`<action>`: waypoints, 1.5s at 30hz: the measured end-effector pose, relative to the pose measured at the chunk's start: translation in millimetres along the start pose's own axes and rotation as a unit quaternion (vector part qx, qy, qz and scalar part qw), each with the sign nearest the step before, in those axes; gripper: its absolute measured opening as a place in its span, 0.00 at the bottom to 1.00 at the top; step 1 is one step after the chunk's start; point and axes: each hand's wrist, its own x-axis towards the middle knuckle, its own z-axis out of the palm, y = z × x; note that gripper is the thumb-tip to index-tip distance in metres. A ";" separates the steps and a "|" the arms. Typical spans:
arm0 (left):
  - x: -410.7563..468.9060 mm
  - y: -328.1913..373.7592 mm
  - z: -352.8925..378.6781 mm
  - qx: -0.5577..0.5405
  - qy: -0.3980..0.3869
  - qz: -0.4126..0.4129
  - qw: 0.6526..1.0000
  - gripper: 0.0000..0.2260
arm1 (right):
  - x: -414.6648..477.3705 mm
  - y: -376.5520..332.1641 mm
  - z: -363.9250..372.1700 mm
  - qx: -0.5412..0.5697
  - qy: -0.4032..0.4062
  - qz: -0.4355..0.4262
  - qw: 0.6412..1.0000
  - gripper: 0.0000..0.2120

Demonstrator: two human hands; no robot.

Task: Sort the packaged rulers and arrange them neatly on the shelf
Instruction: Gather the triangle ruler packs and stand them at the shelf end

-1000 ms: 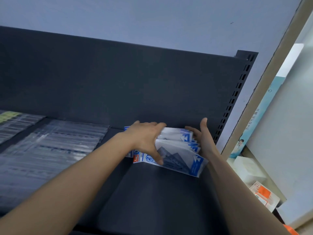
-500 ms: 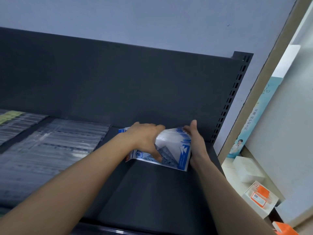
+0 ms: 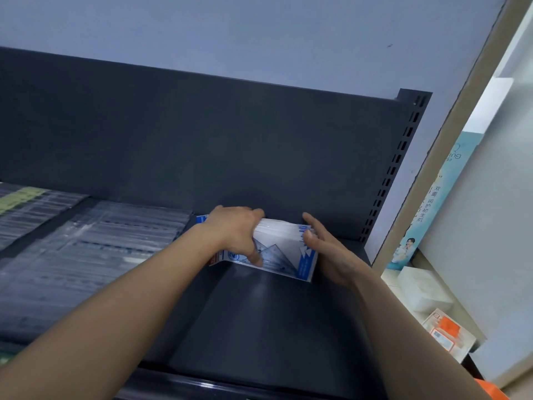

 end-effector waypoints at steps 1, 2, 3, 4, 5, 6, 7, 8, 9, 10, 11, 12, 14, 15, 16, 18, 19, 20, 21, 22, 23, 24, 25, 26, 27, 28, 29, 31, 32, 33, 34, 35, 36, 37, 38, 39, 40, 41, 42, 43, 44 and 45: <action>0.5 -1.4 -1.6 -0.003 -0.007 0.003 1.000 0.35 | -1.1 -1.5 -4.5 -0.024 -0.030 0.009 0.999 0.67; 1.0 -2.4 -2.9 -0.008 -0.012 0.009 1.000 0.36 | -1.2 -3.3 -7.1 -0.054 -0.051 0.018 0.997 0.66; 1.7 -2.8 -3.8 -0.015 -0.015 0.018 1.000 0.35 | -0.1 -4.5 -8.2 -0.085 -0.058 0.028 0.994 0.64; 2.0 -2.2 -4.1 -0.022 -0.018 0.031 0.999 0.35 | 1.3 -4.8 -8.0 -0.106 -0.051 0.033 0.992 0.62; 2.5 -1.3 -4.2 -0.027 -0.019 0.047 0.998 0.34 | 2.9 -4.2 -6.7 -0.120 -0.036 0.033 0.992 0.61; 2.4 -0.8 -4.0 -0.028 -0.020 0.063 0.997 0.34 | 5.1 -2.4 -5.1 -0.126 -0.020 0.028 0.991 0.60; 2.4 -1.4 -4.5 -0.028 -0.019 0.075 0.997 0.34 | 6.5 -1.3 -2.7 -0.126 -0.004 0.023 0.992 0.60; 2.2 -3.1 -5.3 -0.029 -0.019 0.082 0.996 0.34 | 7.3 0.4 -0.8 -0.122 0.013 0.017 0.992 0.61; 1.6 -5.2 -5.8 -0.034 -0.019 0.085 0.996 0.33 | 7.8 1.5 0.5 -0.115 0.029 0.012 0.993 0.62; 1.0 -7.3 -5.8 -0.040 -0.020 0.086 0.995 0.33 | 8.8 2.2 1.0 -0.113 0.039 0.006 0.993 0.63; 0.4 -9.0 -5.3 -0.045 -0.021 0.087 0.995 0.33 | 9.4 2.6 1.4 -0.116 0.041 0.002 0.992 0.63; -0.3 -10.0 -4.9 -0.050 -0.020 0.087 0.995 0.33 | 10.9 3.2 1.8 -0.123 0.038 -0.001 0.992 0.63; -2.2 -10.4 -5.8 -0.047 -0.017 0.085 0.995 0.36 | 12.9 4.4 2.0 -0.138 0.029 -0.001 0.990 0.59; -3.3 -11.7 -7.2 -0.041 -0.015 0.075 0.996 0.39 | 13.4 4.7 1.4 -0.141 0.027 0.001 0.990 0.52; -5.8 -15.0 -9.1 -0.039 -0.014 0.057 0.998 0.43 | 13.8 4.5 0.3 -0.143 0.027 -0.003 0.989 0.42; -13.1 -27.9 -14.1 -0.049 -0.023 0.003 0.999 0.49 | 13.7 5.8 -0.5 -0.142 0.025 -0.016 0.989 0.24; -16.7 -37.0 -15.6 -0.061 -0.027 -0.022 0.998 0.48 | 13.3 6.9 -0.8 -0.141 0.022 -0.022 0.990 0.21; -20.0 -45.2 -15.6 -0.081 -0.030 -0.040 0.995 0.44 | 13.3 8.7 -1.3 -0.140 0.019 -0.023 0.990 0.21; -21.9 -51.8 -13.6 -0.111 -0.031 -0.046 0.992 0.38 | 13.6 10.1 -1.6 -0.141 0.012 -0.019 0.990 0.23; -22.8 -56.2 -9.8 -0.148 -0.028 -0.044 0.988 0.32 | 14.1 11.0 -1.3 -0.145 0.006 -0.016 0.989 0.26; -22.7 -58.1 -5.0 -0.184 -0.024 -0.041 0.982 0.29 | 14.3 11.1 -0.6 -0.153 0.002 -0.017 0.988 0.28; -22.4 -57.6 -0.8 -0.218 -0.020 -0.038 0.975 0.27 | 14.7 10.8 0.3 -0.159 0.003 -0.022 0.987 0.30; -21.7 -56.0 2.8 -0.244 -0.011 -0.037 0.969 0.27 | 14.8 9.9 1.0 -0.166 0.008 -0.027 0.986 0.31; -21.2 -53.8 5.6 -0.266 0.003 -0.033 0.963 0.27 | 14.9 8.9 1.5 -0.170 0.013 -0.034 0.985 0.31; -20.5 -52.2 7.3 -0.285 0.017 -0.028 0.958 0.27 | 14.7 8.0 1.2 -0.172 0.017 -0.039 0.984 0.30; -19.7 -51.5 8.4 -0.298 0.029 -0.022 0.954 0.27 | 14.3 7.2 0.3 -0.170 0.019 -0.045 0.984 0.29; -19.4 -50.9 9.1 -0.307 0.039 -0.014 0.951 0.27 | 13.2 6.5 -0.9 -0.169 0.022 -0.052 0.984 0.29; -18.7 -49.2 11.8 -0.309 0.056 -0.002 0.950 0.28 | 11.3 7.1 -4.8 -0.175 0.037 -0.058 0.982 0.27; -18.5 -48.2 14.3 -0.302 0.063 0.004 0.951 0.31 | 10.9 8.7 -7.2 -0.185 0.043 -0.060 0.980 0.27; -19.0 -47.3 17.6 -0.297 0.067 0.006 0.953 0.34 | 9.6 10.8 -9.1 -0.196 0.044 -0.059 0.978 0.28; -19.7 -46.4 20.7 -0.301 0.071 0.006 0.951 0.38 | 9.0 13.4 -11.0 -0.207 0.040 -0.053 0.976 0.28; -20.0 -47.2 23.0 -0.322 0.072 -0.001 0.944 0.41 | 8.5 15.0 -13.0 -0.215 0.033 -0.044 0.975 0.30; -20.4 -48.8 24.1 -0.359 0.073 -0.009 0.930 0.45 | 8.4 15.7 -14.6 -0.223 0.021 -0.035 0.974 0.31; -21.2 -51.9 24.8 -0.399 0.072 -0.022 0.914 0.48 | 8.1 15.5 -15.3 -0.236 0.011 -0.028 0.971 0.34; -20.8 -55.7 25.7 -0.430 0.068 -0.032 0.900 0.53 | 8.5 15.1 -15.6 -0.247 0.005 -0.027 0.969 0.36; -21.0 -58.2 26.5 -0.452 0.055 -0.040 0.889 0.56 | 9.1 15.1 -15.7 -0.253 0.008 -0.028 0.967 0.37; -20.5 -59.5 28.8 -0.469 0.039 -0.045 0.881 0.58 | 9.4 15.5 -15.6 -0.256 0.015 -0.030 0.966 0.37; -20.8 -58.7 30.3 -0.479 0.028 -0.049 0.876 0.58 | 9.0 15.1 -14.7 -0.259 0.022 -0.035 0.965 0.37; -20.0 -57.6 32.3 -0.487 0.028 -0.052 0.872 0.57 | 9.0 15.2 -14.0 -0.264 0.028 -0.039 0.963 0.36; -19.3 -55.7 33.6 -0.491 0.037 -0.051 0.869 0.56 | 8.3 14.6 -13.4 -0.268 0.032 -0.045 0.962 0.36; -18.1 -53.6 34.0 -0.496 0.052 -0.046 0.865 0.54 | 7.9 14.2 -13.5 -0.268 0.037 -0.051 0.961 0.37; -17.5 -51.7 34.1 -0.497 0.068 -0.041 0.864 0.52 | 7.0 14.0 -14.3 -0.263 0.043 -0.060 0.962 0.38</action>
